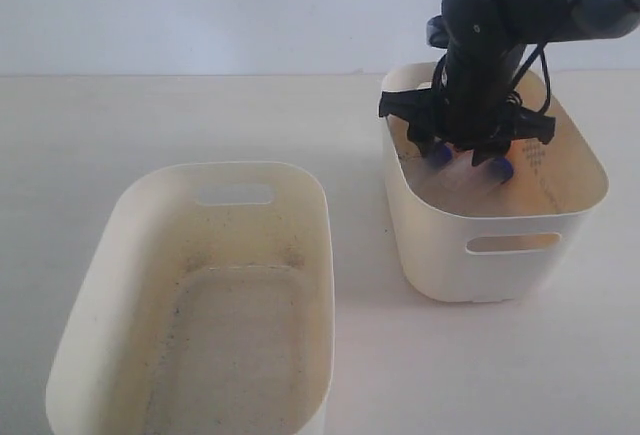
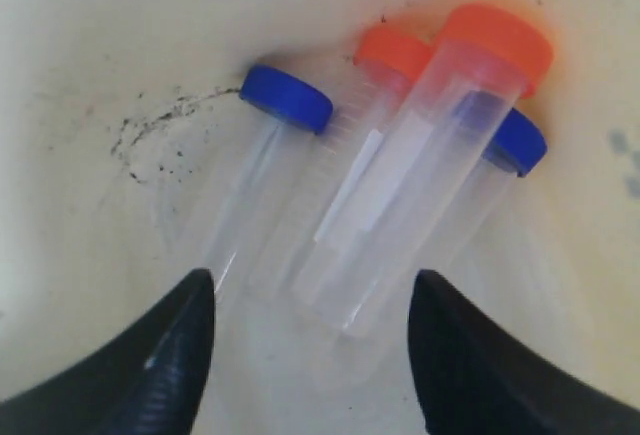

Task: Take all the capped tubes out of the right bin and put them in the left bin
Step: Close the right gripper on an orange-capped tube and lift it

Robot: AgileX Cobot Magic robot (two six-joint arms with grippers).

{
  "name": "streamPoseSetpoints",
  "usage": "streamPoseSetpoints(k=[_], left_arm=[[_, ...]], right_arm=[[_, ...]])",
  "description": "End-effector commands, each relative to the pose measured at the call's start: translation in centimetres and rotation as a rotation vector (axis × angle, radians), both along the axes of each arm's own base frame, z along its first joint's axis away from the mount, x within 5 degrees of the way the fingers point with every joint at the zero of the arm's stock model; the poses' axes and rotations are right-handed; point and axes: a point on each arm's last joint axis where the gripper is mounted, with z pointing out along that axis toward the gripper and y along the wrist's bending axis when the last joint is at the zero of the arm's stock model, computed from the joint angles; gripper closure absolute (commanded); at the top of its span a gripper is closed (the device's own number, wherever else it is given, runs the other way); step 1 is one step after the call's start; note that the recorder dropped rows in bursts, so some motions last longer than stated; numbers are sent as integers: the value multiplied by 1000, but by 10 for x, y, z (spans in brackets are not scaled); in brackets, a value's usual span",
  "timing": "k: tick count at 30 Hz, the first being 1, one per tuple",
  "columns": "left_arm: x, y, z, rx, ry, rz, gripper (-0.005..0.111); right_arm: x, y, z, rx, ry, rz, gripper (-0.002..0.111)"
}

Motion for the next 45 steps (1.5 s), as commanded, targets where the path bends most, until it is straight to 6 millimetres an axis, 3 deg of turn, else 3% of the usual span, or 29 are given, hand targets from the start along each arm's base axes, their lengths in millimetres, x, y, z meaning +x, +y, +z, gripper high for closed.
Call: streamPoseSetpoints(k=[1,8,18,31,45], left_arm=[[0,0,3,-18,-21,1,102],[0,0,3,-18,-21,1,102],[0,0,3,-18,-21,1,102],[0,0,3,-18,-21,1,102],[0,0,3,-18,-21,1,102]], right_arm=[[1,-5,-15,-65,43,-12,53],[-1,-6,-20,-68,72,-73,53],[-8,-9,29,8,-59,-149,53],[-10,-16,33,20,-99,-349,53],[3,-12,-22,-23,-19,-359,53]])
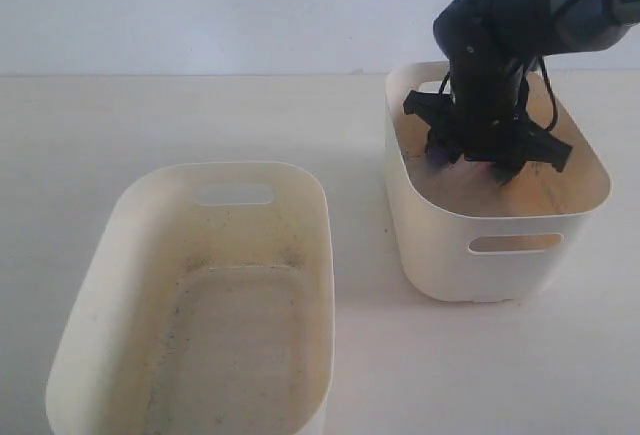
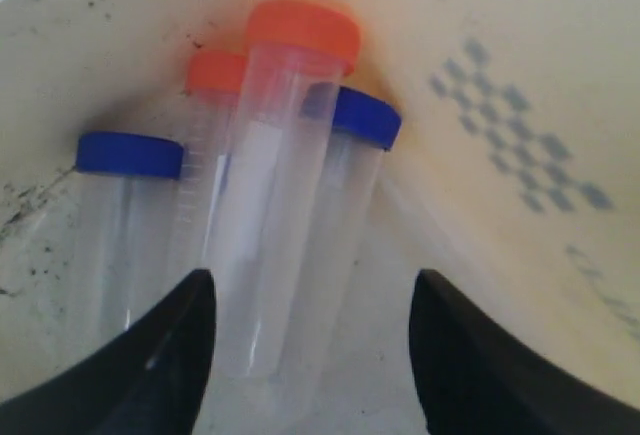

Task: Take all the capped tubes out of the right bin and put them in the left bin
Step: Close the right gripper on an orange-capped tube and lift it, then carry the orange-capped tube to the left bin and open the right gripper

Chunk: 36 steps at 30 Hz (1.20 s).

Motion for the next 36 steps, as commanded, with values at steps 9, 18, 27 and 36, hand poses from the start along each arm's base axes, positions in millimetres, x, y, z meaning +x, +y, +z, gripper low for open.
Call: streamPoseSetpoints(k=[9,18,27,36], left_arm=[[0,0,3,-18,-21,1,102],[0,0,3,-18,-21,1,102],[0,0,3,-18,-21,1,102],[0,0,3,-18,-21,1,102]], right_arm=[[10,1,-39,-4,23,18,57],[10,-4,-9,-64,-40,81,108],[-11,-2,56,-140,-79,249,108],[-71,52,150,-128,-306,609,108]])
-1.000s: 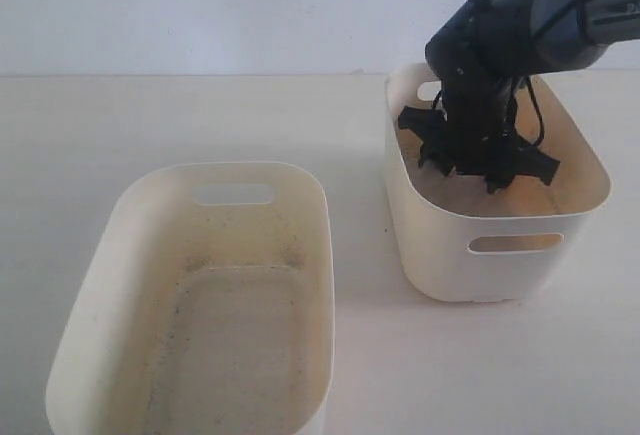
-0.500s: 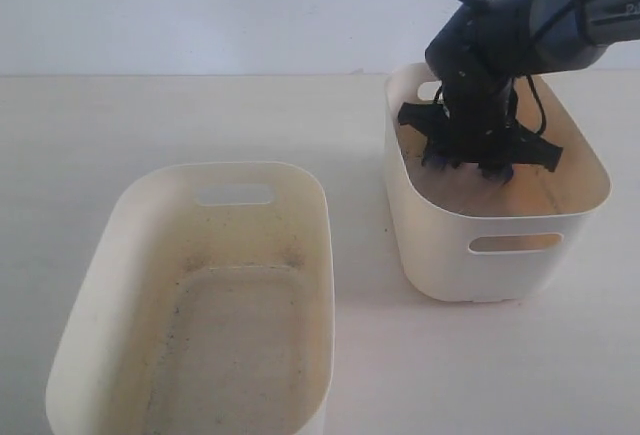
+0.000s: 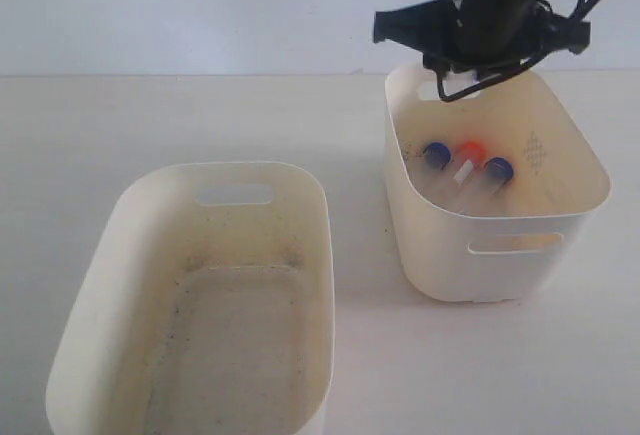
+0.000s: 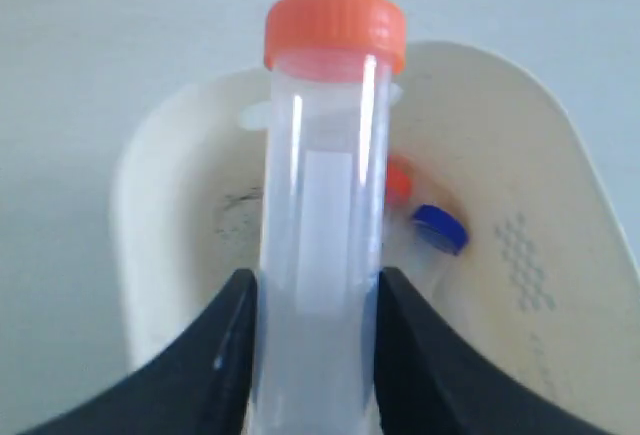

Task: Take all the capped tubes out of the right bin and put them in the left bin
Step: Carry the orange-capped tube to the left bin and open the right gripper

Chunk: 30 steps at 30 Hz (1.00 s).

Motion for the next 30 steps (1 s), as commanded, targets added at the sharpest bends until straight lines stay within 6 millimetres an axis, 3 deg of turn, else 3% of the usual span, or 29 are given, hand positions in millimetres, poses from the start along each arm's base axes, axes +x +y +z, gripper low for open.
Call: streamPoseSetpoints(k=[1,5,14,18,23,24,26,28,29,30], left_arm=[[0,0,3,-18,-21,1,102],[0,0,3,-18,-21,1,102],[0,0,3,-18,-21,1,102],[0,0,3,-18,-21,1,102],[0,0,3,-18,-21,1,102],[0,0,3,-18,-21,1,102],[0,0,3,-18,-21,1,102],[0,0,3,-18,-21,1,102],[0,0,3,-18,-21,1,102],[0,0,3,-18,-21,1,102]], right_arm=[[-44,35,48,14,-116,232,108],[-85,64,63,79,-168,394,108],[-153,120,36,144,-82,702,108],[-166,135,26,173,-101,788,108],[-158,151,-24,97,12,792,105],[-157,153,-28,93,16,797,102],[-154,159,-40,93,30,803,70],[-152,161,-45,76,29,812,31],[-151,161,-43,63,17,819,21],[-149,160,-38,31,6,817,21]])
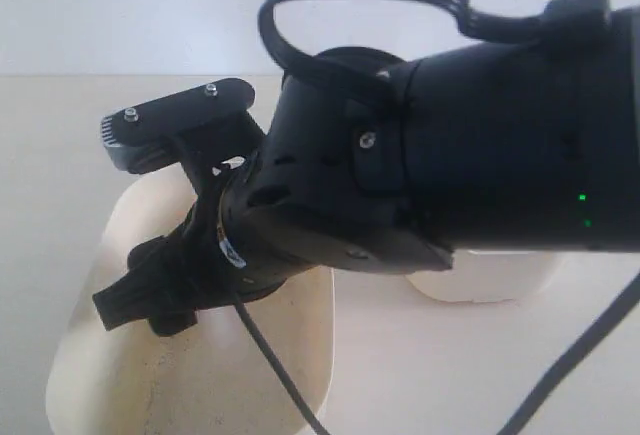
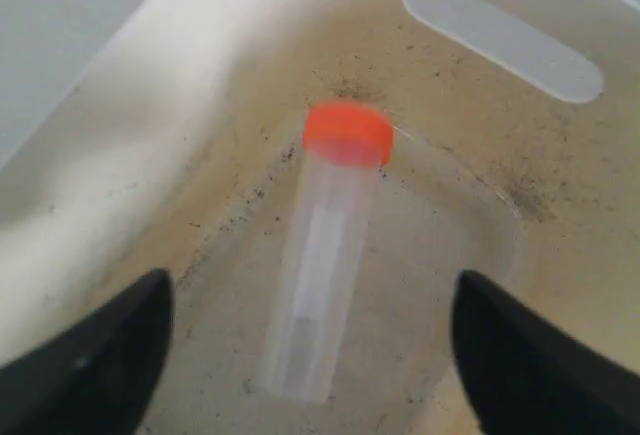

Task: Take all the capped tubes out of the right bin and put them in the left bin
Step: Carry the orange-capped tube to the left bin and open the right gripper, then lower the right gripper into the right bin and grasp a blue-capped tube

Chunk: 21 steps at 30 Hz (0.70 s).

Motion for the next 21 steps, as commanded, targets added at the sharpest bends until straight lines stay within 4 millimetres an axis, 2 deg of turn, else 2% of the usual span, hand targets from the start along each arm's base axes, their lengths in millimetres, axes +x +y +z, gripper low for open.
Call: streamPoseSetpoints(k=[1,4,6,7,10,11,14,17,18,21], left_arm=[[0,0,3,-18,-21,1,102],[0,0,3,-18,-21,1,102],[0,0,3,-18,-21,1,102],[0,0,3,-18,-21,1,102],[0,0,3,-18,-21,1,102],[0,0,3,-18,-21,1,102],[0,0,3,-18,-21,1,102],[0,0,3,-18,-21,1,102],[0,0,3,-18,-21,1,102],[0,0,3,-18,-21,1,102]], right_arm=[[8,-2,18,-68,-96,9,24],[30,-22,63,-145,-238,-103,49],[45,-39,79,-153,-271,-212,64],[64,-60,84,-170,-269,-316,75],[97,-107,84,-86,-205,-599,79],[110,-124,85,13,-190,-735,79],[126,-147,86,121,-192,-860,79],[134,-165,58,39,-50,-1053,79],[135,-164,42,-2,34,-1099,79],[136,-157,13,-47,175,-1146,79]])
